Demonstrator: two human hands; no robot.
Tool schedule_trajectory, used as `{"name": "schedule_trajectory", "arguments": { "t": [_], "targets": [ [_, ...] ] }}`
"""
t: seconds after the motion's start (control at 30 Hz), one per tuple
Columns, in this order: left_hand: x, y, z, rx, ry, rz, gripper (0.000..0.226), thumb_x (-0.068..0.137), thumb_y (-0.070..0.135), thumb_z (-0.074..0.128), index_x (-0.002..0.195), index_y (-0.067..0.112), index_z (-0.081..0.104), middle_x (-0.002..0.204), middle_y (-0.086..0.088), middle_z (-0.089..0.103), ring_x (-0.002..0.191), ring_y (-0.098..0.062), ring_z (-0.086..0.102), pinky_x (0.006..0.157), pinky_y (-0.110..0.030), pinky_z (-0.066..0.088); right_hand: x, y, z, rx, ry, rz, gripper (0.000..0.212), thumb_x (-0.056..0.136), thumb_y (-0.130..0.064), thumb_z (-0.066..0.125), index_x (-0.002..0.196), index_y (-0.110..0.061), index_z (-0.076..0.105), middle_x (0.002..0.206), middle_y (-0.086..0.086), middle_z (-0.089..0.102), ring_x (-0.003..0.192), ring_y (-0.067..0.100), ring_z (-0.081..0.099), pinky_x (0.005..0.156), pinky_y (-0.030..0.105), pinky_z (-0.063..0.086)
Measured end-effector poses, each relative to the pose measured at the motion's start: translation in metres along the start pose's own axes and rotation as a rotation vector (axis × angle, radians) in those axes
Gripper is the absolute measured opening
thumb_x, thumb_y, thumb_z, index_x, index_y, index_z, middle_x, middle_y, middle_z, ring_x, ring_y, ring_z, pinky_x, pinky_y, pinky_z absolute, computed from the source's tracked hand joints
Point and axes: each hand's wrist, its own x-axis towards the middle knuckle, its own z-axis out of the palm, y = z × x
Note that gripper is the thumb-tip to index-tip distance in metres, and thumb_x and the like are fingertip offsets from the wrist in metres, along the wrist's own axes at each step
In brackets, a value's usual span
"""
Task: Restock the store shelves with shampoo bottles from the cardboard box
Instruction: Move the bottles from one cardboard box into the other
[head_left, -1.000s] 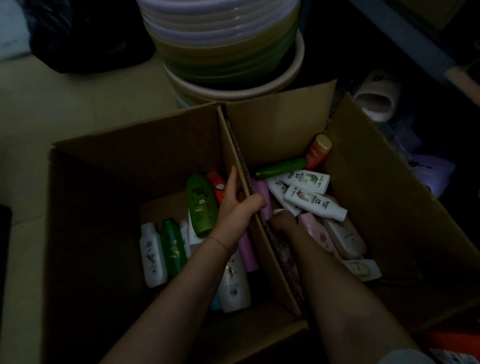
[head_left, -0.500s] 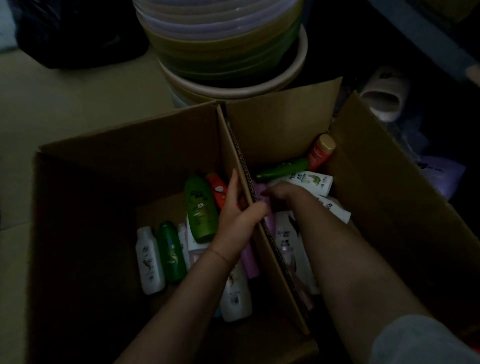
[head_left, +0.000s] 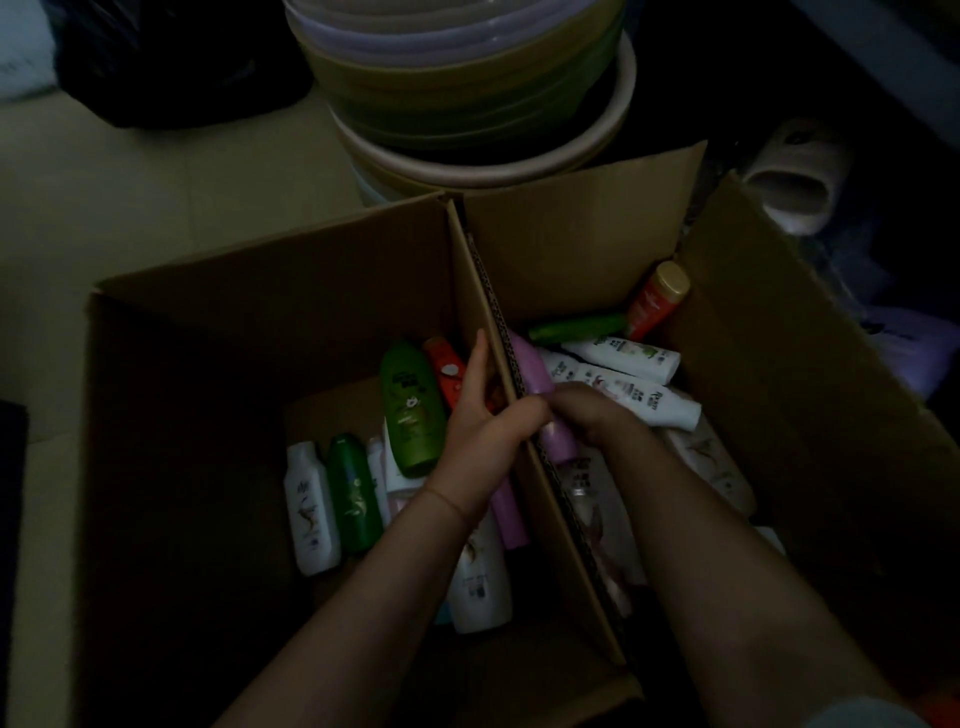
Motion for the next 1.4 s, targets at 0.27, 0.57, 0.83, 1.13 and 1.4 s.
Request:
{"name": "schedule_trajectory", "arguments": {
  "t": [0.27,0.57,0.83,1.13,1.4],
  "targets": [
    [-0.006,0.011,0.003,0.02,-0.01,-0.032,0.106,0.065,0.039,0.083,0.155,0.036,0.028,0.141,0.001,0.057,0.121,-0.017,0.061,0.104,-0.047,0.05,-0.079,-0.053,-0.033,0.421,-0.213,-0.318,0.03,0.077,-0.011,0.068,0.106,-0.019,0.062,0.072,0.002,0.072,0.056,0.013,0.067,0.052,0.026,0.056],
    [-0.017,0.055,-0.031,-0.477,0.145,0.008,0.073,0.078,0.049,0.067,0.138,0.011,0.052,0.113,-0.01,0.068,0.098,-0.023,0.067,0.075,-0.034,0.06,-0.131,-0.113,-0.009,0.051,-0.265,-0.671,0.055,0.089,-0.059,0.045,0.104,-0.015,0.073,0.088,0.01,0.064,0.066,0.018,0.058,0.05,0.025,0.044],
    [-0.004,0.0,-0.065,0.294,0.555,-0.141,0.069,0.082,0.015,0.074,0.144,0.01,0.042,0.134,-0.01,0.053,0.117,-0.024,0.054,0.101,-0.036,0.045,-0.039,-0.044,-0.046,-0.132,0.499,-0.439,0.021,0.098,-0.023,0.05,0.097,-0.015,0.069,0.102,0.008,0.066,0.085,0.018,0.061,0.076,0.037,0.051],
    [-0.001,0.029,0.03,0.089,0.117,0.063,0.098,0.075,0.029,0.075,0.155,0.041,0.02,0.148,0.006,0.048,0.13,-0.017,0.052,0.109,-0.044,0.044,0.038,0.062,-0.049,-0.659,0.356,-0.268,0.069,0.083,-0.035,0.074,0.141,-0.009,0.047,0.146,0.013,0.046,0.133,0.028,0.044,0.109,0.037,0.034],
    [0.008,0.011,0.032,-0.047,0.157,0.1,0.082,0.087,0.006,0.057,0.152,0.046,0.028,0.143,0.003,0.055,0.117,-0.019,0.064,0.098,-0.052,0.053,0.069,0.06,-0.059,-0.594,0.405,-0.152,0.11,0.057,-0.073,0.075,0.144,-0.015,0.04,0.145,0.009,0.047,0.132,0.028,0.046,0.108,0.043,0.04]
  ]
}}
